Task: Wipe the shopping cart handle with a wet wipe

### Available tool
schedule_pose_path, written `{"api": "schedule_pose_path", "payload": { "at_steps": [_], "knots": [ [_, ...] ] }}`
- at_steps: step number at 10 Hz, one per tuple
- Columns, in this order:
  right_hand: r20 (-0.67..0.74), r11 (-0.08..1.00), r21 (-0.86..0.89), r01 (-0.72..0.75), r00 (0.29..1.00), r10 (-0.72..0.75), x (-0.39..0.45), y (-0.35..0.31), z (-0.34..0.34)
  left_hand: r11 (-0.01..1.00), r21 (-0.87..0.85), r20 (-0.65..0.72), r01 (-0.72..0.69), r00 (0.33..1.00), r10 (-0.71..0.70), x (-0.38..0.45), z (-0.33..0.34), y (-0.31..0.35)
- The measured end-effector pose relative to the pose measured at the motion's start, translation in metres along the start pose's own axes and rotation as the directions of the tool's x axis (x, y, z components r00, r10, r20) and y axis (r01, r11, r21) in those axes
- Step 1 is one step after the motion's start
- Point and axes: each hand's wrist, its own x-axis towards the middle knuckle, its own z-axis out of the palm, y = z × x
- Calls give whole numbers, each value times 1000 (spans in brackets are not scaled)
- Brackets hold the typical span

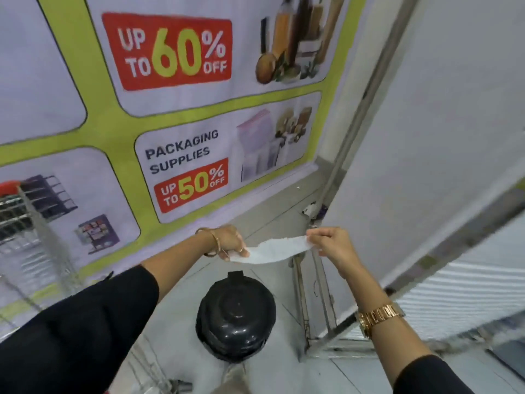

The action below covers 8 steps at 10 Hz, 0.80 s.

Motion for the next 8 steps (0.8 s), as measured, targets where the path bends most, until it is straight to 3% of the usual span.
{"api": "schedule_pose_path", "payload": {
  "at_steps": [2, 4, 5, 6, 7, 8],
  "knots": [
    [146, 974, -202, -98, 981, 129, 71, 51, 73, 977, 35, 49, 210, 976, -211, 86, 4, -65],
    [283, 918, -324, -230, 902, 326, 86, 108, 134, 899, 236, 75, 370, 915, -396, 122, 33, -111],
    [297, 889, -392, -238, 882, 367, 95, 130, 155, 888, 132, 30, 441, 893, -448, 135, 42, -119],
    [392, 868, -443, -225, 822, 413, 104, 146, 170, 831, -135, 127, 540, 841, -526, 146, 45, -126],
    [514, 855, -500, -135, 748, 419, 108, 163, 174, 788, -197, 248, 584, 807, -536, 150, 42, -123],
    [466, 850, -495, -181, 770, 436, 110, 172, 167, 828, -171, 209, 534, 841, -499, 150, 34, -122]
  ]
}}
